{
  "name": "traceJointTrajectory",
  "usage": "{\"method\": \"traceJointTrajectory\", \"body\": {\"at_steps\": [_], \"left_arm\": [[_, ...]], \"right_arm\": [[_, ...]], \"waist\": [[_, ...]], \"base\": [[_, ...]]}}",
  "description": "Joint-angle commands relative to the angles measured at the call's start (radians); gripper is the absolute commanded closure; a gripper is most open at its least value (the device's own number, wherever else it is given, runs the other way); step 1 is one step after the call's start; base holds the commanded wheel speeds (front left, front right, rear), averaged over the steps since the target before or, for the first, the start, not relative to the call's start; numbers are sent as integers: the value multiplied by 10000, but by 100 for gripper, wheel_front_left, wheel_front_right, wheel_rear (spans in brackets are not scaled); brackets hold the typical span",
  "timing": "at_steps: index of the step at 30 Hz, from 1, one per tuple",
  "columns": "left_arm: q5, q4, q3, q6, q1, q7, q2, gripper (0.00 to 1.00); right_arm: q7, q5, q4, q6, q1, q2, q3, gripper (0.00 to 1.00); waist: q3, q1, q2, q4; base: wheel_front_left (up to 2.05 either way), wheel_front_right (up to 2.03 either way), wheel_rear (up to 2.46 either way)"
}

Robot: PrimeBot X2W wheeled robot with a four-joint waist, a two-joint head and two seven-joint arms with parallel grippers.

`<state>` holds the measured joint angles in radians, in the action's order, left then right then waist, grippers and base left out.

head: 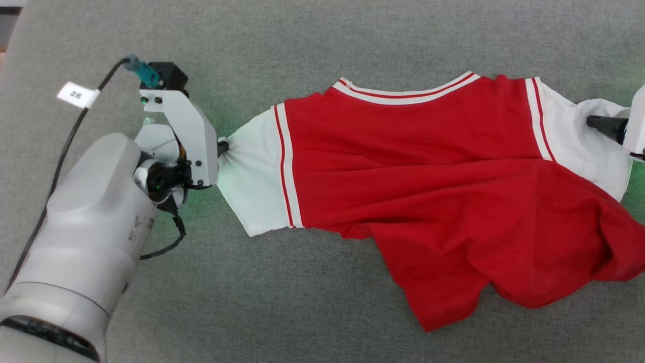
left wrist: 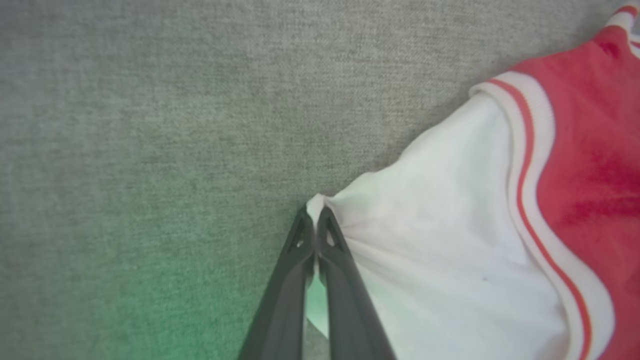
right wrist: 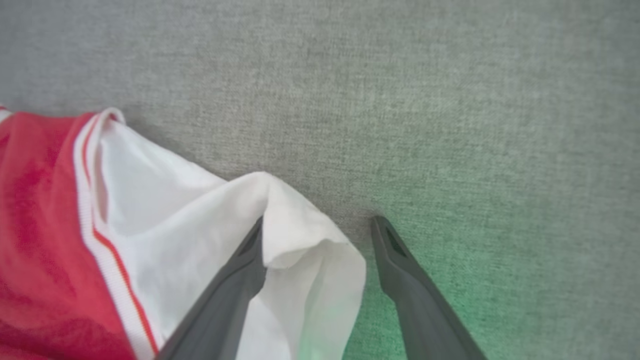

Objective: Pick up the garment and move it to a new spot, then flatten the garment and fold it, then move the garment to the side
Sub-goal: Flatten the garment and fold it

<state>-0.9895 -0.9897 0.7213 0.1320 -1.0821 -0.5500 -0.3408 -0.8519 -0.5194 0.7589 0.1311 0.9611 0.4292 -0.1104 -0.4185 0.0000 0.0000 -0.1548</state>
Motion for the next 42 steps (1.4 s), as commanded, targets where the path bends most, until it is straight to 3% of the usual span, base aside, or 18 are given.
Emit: {"method": "traceJointTrajectory", "body": {"at_steps": [1, 4, 11, 26, 37, 42], "left_arm": [[-56, -219, 248, -27, 374, -10, 294, 100], [-198, -291, 412, -27, 286, 29, 270, 100], [-442, -557, 638, -26, -30, 96, 66, 100], [-405, -929, 1128, -24, -1371, 419, -320, 100], [-66, -1268, 1230, -24, -2896, 2121, -387, 100], [72, -1597, 1143, -24, -3716, 2995, -298, 100]], "right_arm": [[-287, -104, 424, -5, -345, -271, -355, 100], [-520, -294, 777, 1, -282, -237, -566, 100], [64, -471, 1496, -6, 628, -231, -22, 100], [2449, -541, 1499, -6, 1752, -830, -490, 100], [5056, -624, 1301, -5, 2948, -1204, -1696, 100], [5702, -657, 1709, -5, 3606, -1408, -2175, 100]], "waist": [[-18, 0, 0, -20], [-1, 0, 0, 2], [434, 0, 0, 202], [2671, 0, 0, 845], [4056, 0, 0, 1382], [4373, 0, 0, 1564]], "base": [[0, 0, 0], [0, 0, 0], [0, 0, 0], [0, 0, 0], [0, 0, 0], [0, 0, 0]]}}
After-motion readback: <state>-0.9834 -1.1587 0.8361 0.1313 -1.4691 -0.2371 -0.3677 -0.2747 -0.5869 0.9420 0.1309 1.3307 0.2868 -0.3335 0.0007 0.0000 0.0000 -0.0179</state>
